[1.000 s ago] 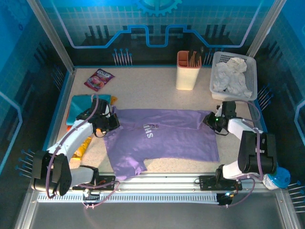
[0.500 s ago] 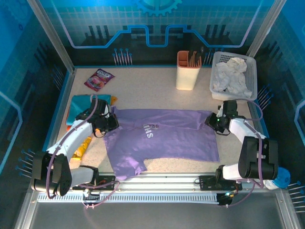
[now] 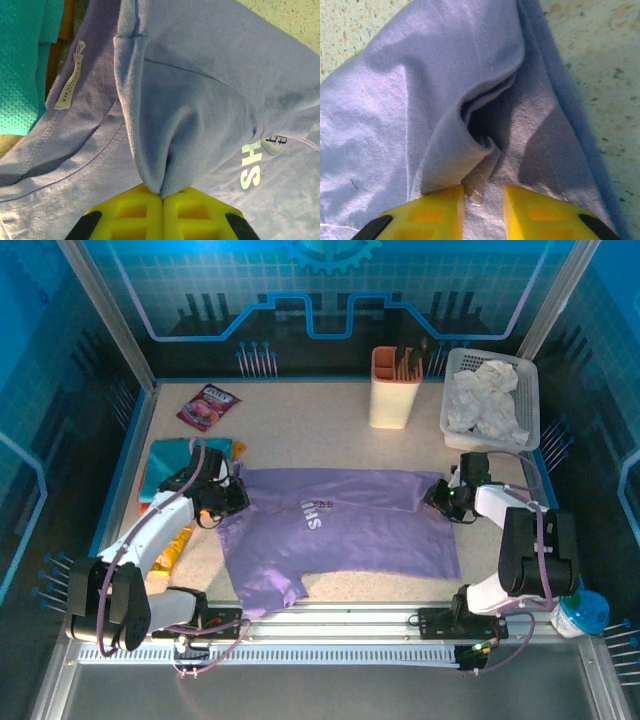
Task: Fold and stack the t-shirts
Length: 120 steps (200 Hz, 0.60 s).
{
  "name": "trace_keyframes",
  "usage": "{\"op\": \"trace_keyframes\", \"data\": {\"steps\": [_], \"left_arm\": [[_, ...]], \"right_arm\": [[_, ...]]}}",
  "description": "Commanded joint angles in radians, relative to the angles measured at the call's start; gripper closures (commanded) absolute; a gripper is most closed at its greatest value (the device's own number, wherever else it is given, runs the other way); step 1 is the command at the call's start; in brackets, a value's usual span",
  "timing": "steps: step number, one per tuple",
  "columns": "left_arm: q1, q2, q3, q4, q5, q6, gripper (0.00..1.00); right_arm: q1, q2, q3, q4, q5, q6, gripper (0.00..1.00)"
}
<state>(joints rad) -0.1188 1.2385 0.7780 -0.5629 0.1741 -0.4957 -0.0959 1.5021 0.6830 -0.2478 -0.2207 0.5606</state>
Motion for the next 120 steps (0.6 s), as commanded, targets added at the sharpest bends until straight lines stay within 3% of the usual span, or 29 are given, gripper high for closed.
{"op": "trace_keyframes", "data": {"steps": [1, 67, 102, 120], "left_arm": [[0.014, -0.02, 0.003, 0.001, 0.019, 0.011, 1.0], [0.014, -0.016, 0.001, 0.004, 0.018, 0.011, 1.0], [0.014, -0.018, 0.005, -0.008, 0.016, 0.015, 1.0], [0.015, -0.026, 0.008, -0.02, 0.009, 0.02, 1.0]], "right_arm": [[0.021, 0.02, 0.037, 0.021, -0.007, 0.015, 0.73], [0.035, 0.049, 0.059, 0.023, 0.017, 0.018, 0.82], [0.033, 0.04, 0.075, -0.02, 0.041, -0.001, 1.0], [0.032, 0.016, 0.088, -0.07, 0.062, -0.021, 1.0]]}}
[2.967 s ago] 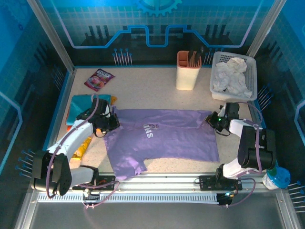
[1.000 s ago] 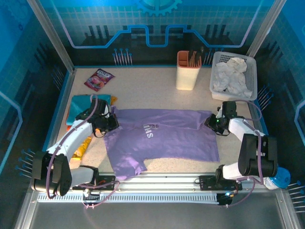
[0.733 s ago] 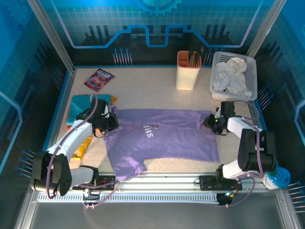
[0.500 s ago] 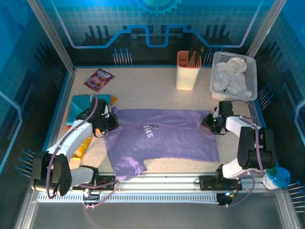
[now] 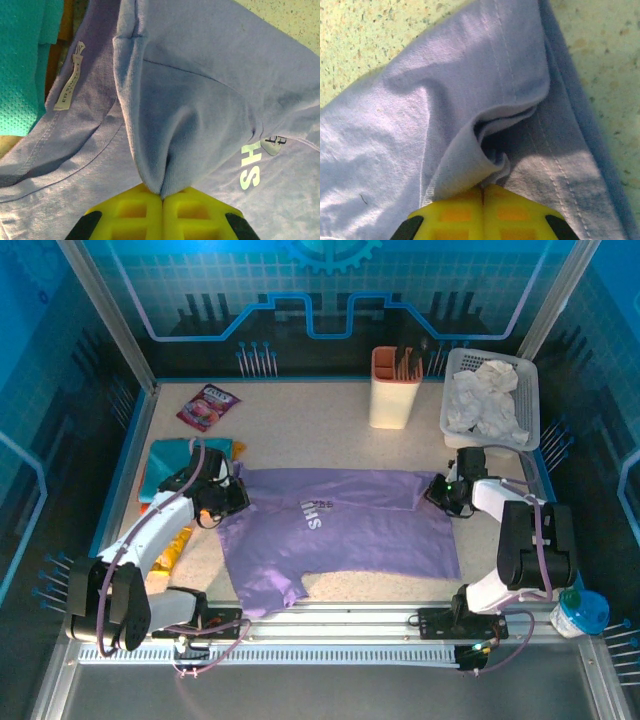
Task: Fold and stack the t-shirts
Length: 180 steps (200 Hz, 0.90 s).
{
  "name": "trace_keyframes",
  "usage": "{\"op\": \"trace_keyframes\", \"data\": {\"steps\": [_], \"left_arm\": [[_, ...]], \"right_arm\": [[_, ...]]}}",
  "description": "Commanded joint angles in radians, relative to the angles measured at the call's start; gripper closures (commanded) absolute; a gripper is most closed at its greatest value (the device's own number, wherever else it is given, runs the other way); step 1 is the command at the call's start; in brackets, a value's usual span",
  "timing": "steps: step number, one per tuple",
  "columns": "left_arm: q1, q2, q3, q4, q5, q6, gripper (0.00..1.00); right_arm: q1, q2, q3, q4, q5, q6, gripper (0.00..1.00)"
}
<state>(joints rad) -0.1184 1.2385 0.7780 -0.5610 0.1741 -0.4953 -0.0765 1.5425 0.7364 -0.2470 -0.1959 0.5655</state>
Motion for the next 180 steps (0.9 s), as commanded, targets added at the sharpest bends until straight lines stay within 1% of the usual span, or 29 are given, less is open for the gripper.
{"op": "trace_keyframes", "data": {"steps": [1, 43, 66, 122, 153, 180], "left_arm": [[0.015, -0.026, 0.009, -0.023, 0.009, 0.02, 1.0], [0.017, -0.037, 0.016, -0.039, 0.009, 0.021, 1.0], [0.018, -0.034, 0.017, -0.041, 0.019, 0.019, 1.0], [0.017, -0.04, 0.007, -0.048, 0.034, 0.009, 1.0], [0.017, -0.036, 0.003, -0.049, 0.053, 0.0, 1.0], [0.017, -0.043, 0.008, -0.082, 0.074, -0.01, 1.0]], "right_arm": [[0.012, -0.027, 0.035, -0.074, 0.038, -0.027, 1.0], [-0.011, -0.054, 0.09, -0.254, 0.058, -0.072, 1.0], [-0.026, -0.053, 0.106, -0.321, 0.066, -0.082, 1.0], [-0.054, -0.028, 0.082, -0.35, 0.071, -0.078, 1.0], [-0.058, -0.017, 0.075, -0.331, 0.063, -0.073, 0.89], [-0.058, -0.046, 0.08, -0.31, 0.053, -0.065, 0.83]]}}
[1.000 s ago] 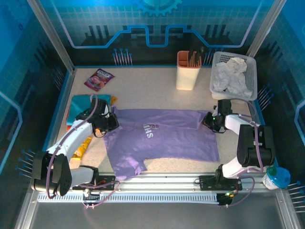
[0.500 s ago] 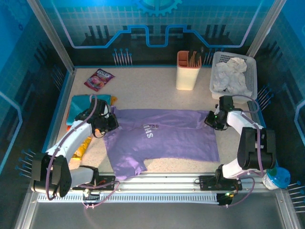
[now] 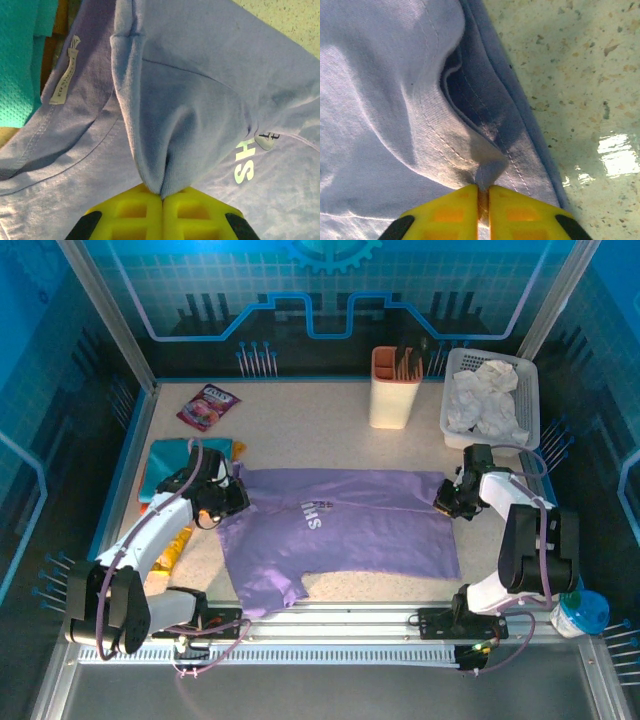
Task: Fold and stack the t-shirts
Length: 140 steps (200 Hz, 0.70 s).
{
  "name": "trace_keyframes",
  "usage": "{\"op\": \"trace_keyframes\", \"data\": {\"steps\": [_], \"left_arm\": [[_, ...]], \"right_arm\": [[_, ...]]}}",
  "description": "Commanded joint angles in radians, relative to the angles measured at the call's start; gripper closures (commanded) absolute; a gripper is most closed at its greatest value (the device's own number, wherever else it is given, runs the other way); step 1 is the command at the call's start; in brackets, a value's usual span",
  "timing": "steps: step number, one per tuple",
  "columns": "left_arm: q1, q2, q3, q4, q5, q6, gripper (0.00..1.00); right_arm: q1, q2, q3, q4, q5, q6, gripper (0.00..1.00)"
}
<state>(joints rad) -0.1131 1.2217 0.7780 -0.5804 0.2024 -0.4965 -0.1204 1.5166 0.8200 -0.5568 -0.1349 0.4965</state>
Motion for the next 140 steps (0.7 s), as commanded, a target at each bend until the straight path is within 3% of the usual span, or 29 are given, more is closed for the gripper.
{"op": "trace_keyframes", "data": {"steps": [1, 21, 79, 125, 134, 140], "left_arm": [[0.012, -0.027, 0.009, -0.063, 0.047, -0.01, 1.0], [0.012, -0.047, 0.002, -0.09, 0.073, -0.035, 1.0], [0.013, -0.132, -0.057, -0.156, 0.092, -0.096, 1.0], [0.017, -0.064, -0.086, -0.156, 0.052, -0.119, 1.0], [0.016, -0.044, -0.085, -0.162, 0.031, -0.122, 0.86], [0.015, -0.032, -0.08, -0.172, 0.0, -0.123, 0.67]], "right_arm": [[-0.015, -0.021, -0.003, 0.0, -0.007, 0.004, 0.83], [-0.015, -0.022, 0.017, -0.009, 0.0, -0.003, 0.79], [-0.015, -0.03, 0.018, 0.007, -0.018, -0.013, 0.5], [-0.013, -0.044, 0.017, 0.008, -0.025, -0.016, 0.47], [-0.012, -0.054, 0.015, 0.006, -0.023, -0.015, 0.46], [-0.013, -0.059, 0.012, 0.006, -0.021, -0.017, 0.46]]}}
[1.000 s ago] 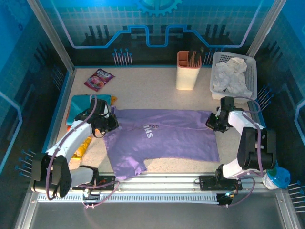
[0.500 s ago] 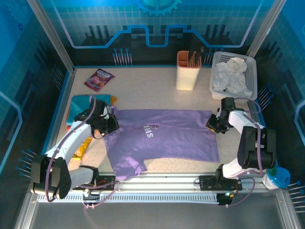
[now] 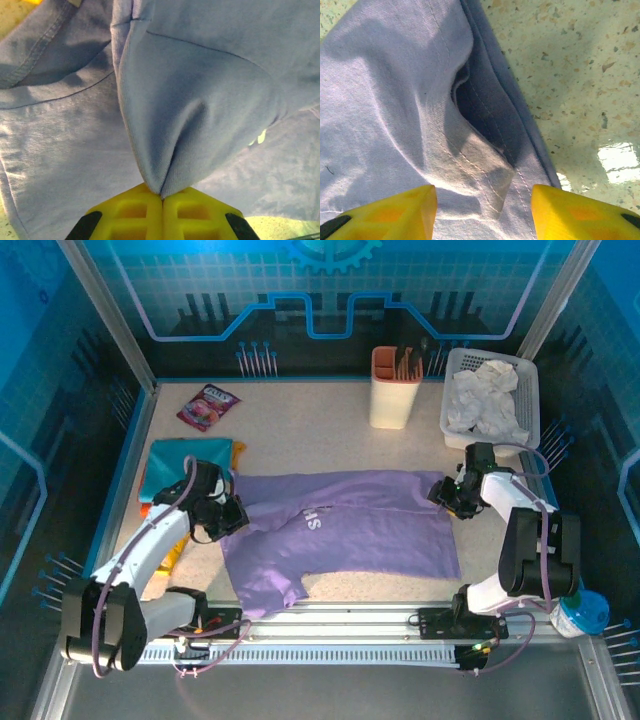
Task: Fold and stack the t-shirts
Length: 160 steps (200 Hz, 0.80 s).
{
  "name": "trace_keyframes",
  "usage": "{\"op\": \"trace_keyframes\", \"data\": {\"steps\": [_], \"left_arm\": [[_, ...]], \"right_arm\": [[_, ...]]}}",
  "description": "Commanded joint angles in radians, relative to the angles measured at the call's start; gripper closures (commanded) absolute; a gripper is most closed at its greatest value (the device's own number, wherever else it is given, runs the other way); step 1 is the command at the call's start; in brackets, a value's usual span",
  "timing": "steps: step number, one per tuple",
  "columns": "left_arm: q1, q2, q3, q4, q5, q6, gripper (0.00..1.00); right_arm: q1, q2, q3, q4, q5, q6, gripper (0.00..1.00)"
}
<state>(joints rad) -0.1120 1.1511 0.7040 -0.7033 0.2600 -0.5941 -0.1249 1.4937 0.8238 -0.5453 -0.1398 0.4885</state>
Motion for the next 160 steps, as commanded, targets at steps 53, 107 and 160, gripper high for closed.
{"op": "trace_keyframes", "data": {"steps": [53, 107, 160], "left_arm": [[-0.043, 0.022, 0.081, -0.152, -0.274, -0.013, 0.42], [-0.326, 0.088, 0.182, -0.043, -0.334, 0.037, 0.68], [-0.495, 0.342, 0.221, 0.053, -0.371, 0.135, 0.78]], "right_arm": [[-0.008, -0.073, 0.004, -0.01, -0.024, -0.017, 0.44], [-0.007, -0.066, 0.014, 0.008, -0.052, -0.008, 0.43], [-0.007, -0.064, 0.012, 0.021, -0.078, -0.001, 0.41]]}}
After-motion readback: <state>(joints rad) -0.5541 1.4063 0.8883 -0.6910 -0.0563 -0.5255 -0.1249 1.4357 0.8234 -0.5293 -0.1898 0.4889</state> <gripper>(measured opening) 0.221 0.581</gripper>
